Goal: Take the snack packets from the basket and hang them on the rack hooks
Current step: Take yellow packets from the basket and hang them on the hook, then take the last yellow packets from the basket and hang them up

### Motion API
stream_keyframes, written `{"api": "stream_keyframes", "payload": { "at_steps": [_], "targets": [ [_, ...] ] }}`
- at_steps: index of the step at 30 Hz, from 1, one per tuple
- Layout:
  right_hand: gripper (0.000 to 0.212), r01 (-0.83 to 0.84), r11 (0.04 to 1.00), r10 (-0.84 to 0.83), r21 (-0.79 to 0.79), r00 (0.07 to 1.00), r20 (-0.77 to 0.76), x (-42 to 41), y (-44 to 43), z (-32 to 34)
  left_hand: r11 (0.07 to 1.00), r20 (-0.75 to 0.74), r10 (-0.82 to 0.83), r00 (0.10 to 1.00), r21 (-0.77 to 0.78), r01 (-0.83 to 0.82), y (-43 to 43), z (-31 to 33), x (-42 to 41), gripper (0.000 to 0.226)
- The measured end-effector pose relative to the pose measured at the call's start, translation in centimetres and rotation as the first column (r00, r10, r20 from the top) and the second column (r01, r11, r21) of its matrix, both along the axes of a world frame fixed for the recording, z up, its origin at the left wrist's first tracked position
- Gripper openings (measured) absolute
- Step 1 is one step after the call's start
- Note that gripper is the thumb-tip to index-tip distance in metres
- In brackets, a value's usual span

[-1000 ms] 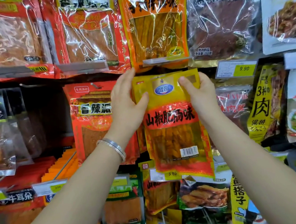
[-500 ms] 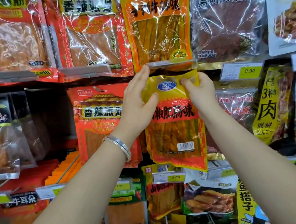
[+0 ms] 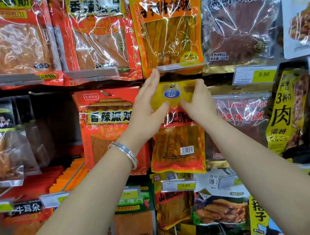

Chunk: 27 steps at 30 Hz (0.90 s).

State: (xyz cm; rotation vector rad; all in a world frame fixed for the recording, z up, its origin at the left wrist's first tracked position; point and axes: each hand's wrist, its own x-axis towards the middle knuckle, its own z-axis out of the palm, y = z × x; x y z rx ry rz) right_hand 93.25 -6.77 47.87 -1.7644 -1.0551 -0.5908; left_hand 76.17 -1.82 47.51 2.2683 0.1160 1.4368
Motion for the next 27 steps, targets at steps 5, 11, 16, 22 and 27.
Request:
{"api": "stream_keyframes", "payload": {
  "at_steps": [5,11,16,22,27],
  "targets": [
    [0.09,0.084,0.996,-0.083,0.01,0.994,-0.075,-0.5,-0.6,-1.0,1.0,-0.036,0.007,0.999,-0.023,-0.008,0.0,0.0,-0.7,0.066],
    [0.052,-0.085,0.991,0.063,-0.103,0.977,-0.203,-3.2,-4.5,-5.4,0.976,-0.15,-0.021,0.988,-0.217,-0.012,0.1,-5.0,-2.5,0.042],
    [0.022,-0.234,0.972,0.221,0.025,0.871,-0.438,-7.8,-9.4,-13.9,0.909,-0.252,-0.173,0.952,-0.412,0.056,-2.3,-13.6,-6.2,0.029],
    [0.022,-0.334,0.91,0.021,-0.247,0.63,-0.776,-14.3,-15.2,-30.1,0.697,-0.504,-0.321,0.802,-0.699,-0.16,-5.7,-30.9,-13.1,0.014],
    [0.027,-0.559,0.705,-0.291,-0.436,0.333,-0.897,-21.3,-22.8,-42.0,0.383,-0.646,-0.353,0.677,-0.76,-0.526,-13.1,-42.8,-24.3,0.018]
  ]
}}
